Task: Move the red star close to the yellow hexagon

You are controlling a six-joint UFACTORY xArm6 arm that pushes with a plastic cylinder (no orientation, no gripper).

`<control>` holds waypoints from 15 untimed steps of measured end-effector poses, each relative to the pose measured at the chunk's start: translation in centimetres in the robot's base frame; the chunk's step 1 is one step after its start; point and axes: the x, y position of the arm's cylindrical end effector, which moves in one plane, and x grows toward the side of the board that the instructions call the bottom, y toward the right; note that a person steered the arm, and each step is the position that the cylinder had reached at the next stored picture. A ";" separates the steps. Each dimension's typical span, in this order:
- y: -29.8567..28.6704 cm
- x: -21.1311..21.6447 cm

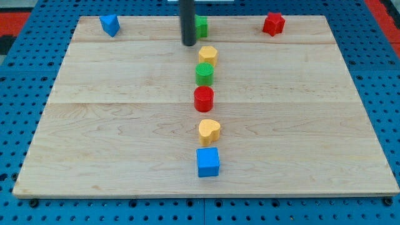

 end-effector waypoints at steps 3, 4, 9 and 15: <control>27.8 -3.0; 25.6 -7.7; 14.7 -6.9; 12.7 -2.1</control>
